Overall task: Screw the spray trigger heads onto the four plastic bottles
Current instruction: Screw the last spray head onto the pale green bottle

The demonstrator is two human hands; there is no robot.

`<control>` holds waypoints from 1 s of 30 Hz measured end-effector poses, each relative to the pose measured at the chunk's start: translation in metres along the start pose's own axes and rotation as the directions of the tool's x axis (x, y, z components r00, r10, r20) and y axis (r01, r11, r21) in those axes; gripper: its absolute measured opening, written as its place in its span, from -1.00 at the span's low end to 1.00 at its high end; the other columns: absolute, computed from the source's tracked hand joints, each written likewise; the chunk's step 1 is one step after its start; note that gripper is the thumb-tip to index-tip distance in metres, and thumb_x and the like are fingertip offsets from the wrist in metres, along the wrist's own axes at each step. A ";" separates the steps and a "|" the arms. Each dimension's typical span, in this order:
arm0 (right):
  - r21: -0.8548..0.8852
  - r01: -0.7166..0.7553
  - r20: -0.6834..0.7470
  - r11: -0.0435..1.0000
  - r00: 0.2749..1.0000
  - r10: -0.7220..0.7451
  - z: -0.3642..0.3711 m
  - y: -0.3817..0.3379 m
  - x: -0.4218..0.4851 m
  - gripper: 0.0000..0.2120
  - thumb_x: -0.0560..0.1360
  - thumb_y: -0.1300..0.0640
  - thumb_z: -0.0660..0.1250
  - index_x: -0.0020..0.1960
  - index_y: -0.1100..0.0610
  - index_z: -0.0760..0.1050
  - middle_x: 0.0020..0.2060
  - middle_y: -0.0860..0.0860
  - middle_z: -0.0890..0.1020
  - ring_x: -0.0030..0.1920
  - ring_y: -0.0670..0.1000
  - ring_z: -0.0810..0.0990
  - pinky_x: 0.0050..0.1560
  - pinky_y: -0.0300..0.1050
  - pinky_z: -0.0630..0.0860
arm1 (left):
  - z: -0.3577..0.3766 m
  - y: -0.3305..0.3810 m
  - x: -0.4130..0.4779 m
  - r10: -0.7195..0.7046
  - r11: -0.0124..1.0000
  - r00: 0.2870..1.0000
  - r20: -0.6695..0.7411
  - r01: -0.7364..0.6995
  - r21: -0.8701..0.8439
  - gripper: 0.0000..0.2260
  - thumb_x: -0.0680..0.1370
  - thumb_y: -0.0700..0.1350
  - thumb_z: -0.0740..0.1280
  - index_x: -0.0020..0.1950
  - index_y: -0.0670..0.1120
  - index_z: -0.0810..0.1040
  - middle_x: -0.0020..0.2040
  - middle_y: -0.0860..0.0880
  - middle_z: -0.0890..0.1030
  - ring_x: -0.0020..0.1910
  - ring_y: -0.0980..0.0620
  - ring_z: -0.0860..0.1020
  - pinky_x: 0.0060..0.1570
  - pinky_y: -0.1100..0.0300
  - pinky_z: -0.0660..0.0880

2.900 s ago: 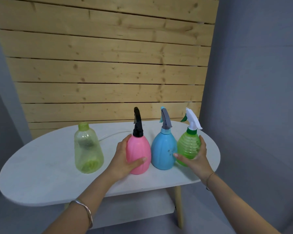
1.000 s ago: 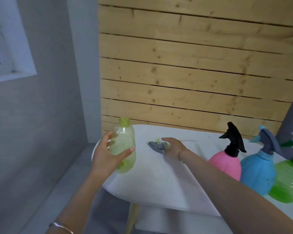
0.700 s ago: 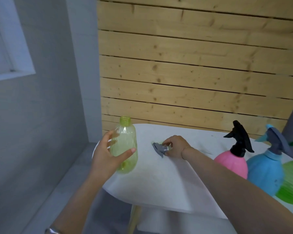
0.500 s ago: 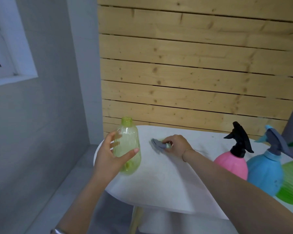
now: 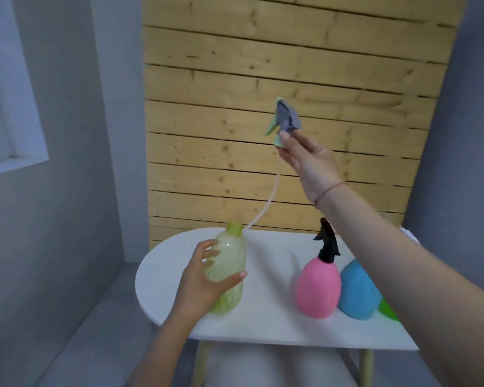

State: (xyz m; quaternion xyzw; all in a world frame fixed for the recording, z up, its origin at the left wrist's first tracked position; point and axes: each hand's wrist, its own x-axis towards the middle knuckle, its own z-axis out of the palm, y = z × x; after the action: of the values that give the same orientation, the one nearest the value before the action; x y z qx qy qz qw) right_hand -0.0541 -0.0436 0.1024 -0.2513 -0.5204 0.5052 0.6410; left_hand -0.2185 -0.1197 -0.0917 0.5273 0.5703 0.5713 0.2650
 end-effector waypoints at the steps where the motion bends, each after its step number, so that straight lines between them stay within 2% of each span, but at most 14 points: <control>1: 0.015 0.024 0.007 1.000 1.000 -0.024 -0.001 -0.016 -0.010 -0.59 0.49 0.26 0.37 0.30 0.35 0.44 0.02 0.10 0.62 -0.08 -0.06 0.62 0.12 -0.23 0.57 | 0.007 0.004 -0.006 0.002 1.000 1.000 0.014 -0.002 -0.010 -0.40 0.21 0.03 0.63 0.09 0.26 0.37 0.12 0.24 0.50 0.15 0.22 0.47 0.06 0.19 0.45; 4: 0.024 0.086 0.037 0.996 0.996 -0.086 -0.002 -0.052 -0.032 -0.62 0.49 0.25 0.37 0.28 0.32 0.45 -0.05 0.05 0.64 -0.12 -0.09 0.64 0.13 -0.22 0.57 | 0.026 0.013 -0.020 0.014 1.000 0.999 0.036 -0.013 -0.017 -0.42 0.22 0.02 0.62 0.07 0.24 0.37 0.12 0.23 0.50 0.14 0.25 0.47 0.00 0.27 0.42; 9: -0.072 0.164 0.053 0.984 0.986 -0.160 -0.005 -0.083 -0.052 -0.72 0.48 0.25 0.38 0.18 0.27 0.51 -0.09 0.01 0.65 -0.07 -0.05 0.64 0.09 -0.22 0.59 | 0.038 0.026 -0.028 0.034 0.999 0.999 0.019 -0.033 -0.027 -0.40 0.23 0.01 0.62 0.10 0.24 0.35 0.08 0.25 0.49 0.10 0.16 0.48 -0.10 0.38 0.38; 11: -0.100 0.178 0.059 0.979 0.983 -0.173 -0.009 -0.087 -0.055 -0.86 0.48 0.24 0.39 0.04 0.17 0.55 -0.11 -0.01 0.66 -0.07 -0.05 0.64 0.06 -0.24 0.59 | 0.040 0.031 -0.030 0.045 0.999 0.999 0.026 -0.044 -0.029 -0.41 0.23 0.01 0.62 0.09 0.26 0.35 0.08 0.28 0.47 0.07 0.23 0.47 -0.12 0.42 0.36; 13: -0.113 0.176 0.061 0.978 0.984 -0.170 -0.013 -0.088 -0.057 -0.89 0.47 0.23 0.40 -0.01 0.12 0.56 -0.12 -0.02 0.66 -0.06 -0.04 0.65 0.06 -0.24 0.59 | 0.040 0.035 -0.032 0.047 0.999 0.998 0.036 -0.046 -0.029 -0.43 0.23 0.03 0.62 0.04 0.30 0.34 0.08 0.31 0.46 0.05 0.34 0.43 -0.13 0.42 0.35; 17: -0.054 0.093 0.064 0.994 0.994 -0.090 -0.013 -0.078 -0.057 -0.63 0.48 0.23 0.39 0.25 0.29 0.47 -0.03 0.05 0.65 -0.06 -0.03 0.65 0.10 -0.22 0.59 | 0.042 0.041 -0.032 0.056 0.997 0.998 0.032 -0.054 -0.053 -0.44 0.23 0.01 0.62 0.02 0.31 0.34 0.08 0.31 0.46 0.06 0.34 0.42 -0.12 0.42 0.35; 21: -0.030 -0.010 0.094 1.000 0.995 0.013 -0.015 -0.055 -0.060 -0.64 0.49 0.23 0.37 0.26 0.27 0.45 -0.01 0.06 0.65 -0.08 -0.05 0.65 0.06 -0.26 0.58 | 0.049 0.042 -0.031 0.074 0.994 0.996 0.054 -0.069 -0.086 -0.43 0.22 0.03 0.62 0.06 0.30 0.36 0.13 0.28 0.47 0.11 0.35 0.42 -0.12 0.41 0.37; 23: -0.118 -0.057 0.077 0.991 0.995 0.066 -0.021 -0.037 -0.062 -0.71 0.49 0.19 0.38 0.19 0.19 0.50 -0.09 0.00 0.66 -0.12 -0.07 0.63 -0.03 -0.28 0.58 | 0.054 0.040 -0.030 0.082 0.993 0.995 0.061 -0.077 -0.089 -0.40 0.23 0.04 0.62 0.11 0.30 0.37 0.15 0.24 0.48 0.13 0.29 0.44 -0.08 0.39 0.38; 26: -0.398 -0.085 0.093 0.914 0.987 0.133 -0.039 -0.001 -0.072 -0.78 0.45 0.08 0.43 0.08 0.10 0.60 -0.19 -0.12 0.68 -0.13 -0.17 0.62 -0.10 -0.34 0.50 | 0.062 0.036 -0.027 0.076 0.995 0.996 0.054 -0.072 -0.070 -0.32 0.24 0.04 0.61 0.28 0.16 0.41 0.20 0.13 0.50 0.17 0.11 0.48 0.05 0.27 0.42; 28: -0.456 -0.109 0.129 0.883 0.974 0.186 -0.050 0.025 -0.080 -0.76 0.44 0.07 0.44 0.08 0.13 0.62 -0.11 -0.03 0.73 -0.11 -0.21 0.63 -0.02 -0.36 0.50 | 0.067 0.030 -0.025 0.074 0.996 0.996 0.056 -0.070 -0.058 -0.30 0.25 0.04 0.60 0.33 0.09 0.41 0.22 0.09 0.50 0.19 0.07 0.47 0.11 0.22 0.43; 30: -0.428 -0.127 0.179 0.895 0.958 0.222 -0.059 0.047 -0.086 -0.74 0.47 0.14 0.42 0.14 0.20 0.59 0.04 0.15 0.70 -0.02 -0.12 0.62 0.11 -0.27 0.50 | 0.071 0.021 -0.023 0.070 0.997 0.996 0.060 -0.069 -0.027 -0.30 0.26 0.04 0.60 0.33 0.06 0.41 0.23 0.09 0.50 0.20 0.06 0.47 0.12 0.20 0.43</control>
State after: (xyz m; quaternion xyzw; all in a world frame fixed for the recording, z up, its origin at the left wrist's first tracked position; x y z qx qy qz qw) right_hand -0.0129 -0.0924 0.0077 -0.3683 -0.6589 0.4649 0.4627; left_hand -0.1406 -0.1189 -0.0934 0.5609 0.5361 0.5708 0.2688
